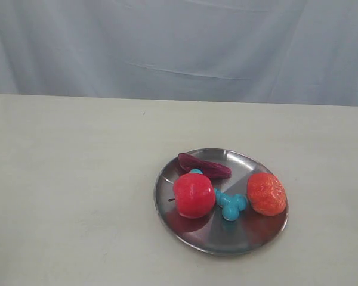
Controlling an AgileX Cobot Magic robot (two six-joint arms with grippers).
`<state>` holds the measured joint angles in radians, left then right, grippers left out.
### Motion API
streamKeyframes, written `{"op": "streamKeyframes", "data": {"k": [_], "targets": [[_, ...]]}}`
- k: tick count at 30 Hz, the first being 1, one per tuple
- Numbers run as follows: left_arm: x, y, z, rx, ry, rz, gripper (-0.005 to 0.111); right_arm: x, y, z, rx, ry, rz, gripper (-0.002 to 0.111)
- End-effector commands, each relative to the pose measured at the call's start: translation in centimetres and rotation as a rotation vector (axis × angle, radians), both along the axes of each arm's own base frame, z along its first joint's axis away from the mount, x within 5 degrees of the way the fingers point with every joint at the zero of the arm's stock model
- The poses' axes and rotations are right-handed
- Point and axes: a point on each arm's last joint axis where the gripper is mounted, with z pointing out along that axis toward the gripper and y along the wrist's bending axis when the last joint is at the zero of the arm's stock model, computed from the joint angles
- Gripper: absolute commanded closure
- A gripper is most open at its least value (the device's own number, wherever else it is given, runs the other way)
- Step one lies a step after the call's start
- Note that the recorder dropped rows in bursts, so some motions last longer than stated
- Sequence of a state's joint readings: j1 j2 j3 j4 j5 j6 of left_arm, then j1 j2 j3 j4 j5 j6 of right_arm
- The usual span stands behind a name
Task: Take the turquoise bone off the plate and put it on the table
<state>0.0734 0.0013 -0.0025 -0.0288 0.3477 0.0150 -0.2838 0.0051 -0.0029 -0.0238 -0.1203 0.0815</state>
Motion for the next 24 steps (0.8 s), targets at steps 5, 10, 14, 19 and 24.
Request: {"op": "streamKeyframes", "data": {"k": [5,10,14,19,24], "targets": [[0.0,0.0,0.0,-0.009,-0.005,0.005,0.107,-1.1,0.4,2.8,0.157,-0.399,0.108,0.108],[0.0,0.0,0.0,-0.009,-0.005,0.005,0.107,-3.7,1.1,5.6,0.2,-0.852,0.285,0.108],[0.0,0.0,0.0,-0.009,-0.005,0.005,0.107,-2.7,0.6,7.4,0.401,-0.589,0.228,0.108],[0.0,0.0,0.0,-0.009,-0.005,0.005,0.107,-1.0,0.2,13.9,0.403,-0.286,0.134,0.108],[0.0,0.0,0.0,-0.009,-0.005,0.005,0.107,2.2,-0.6,18.9,0.352,-0.003,0.064,0.108]]}}
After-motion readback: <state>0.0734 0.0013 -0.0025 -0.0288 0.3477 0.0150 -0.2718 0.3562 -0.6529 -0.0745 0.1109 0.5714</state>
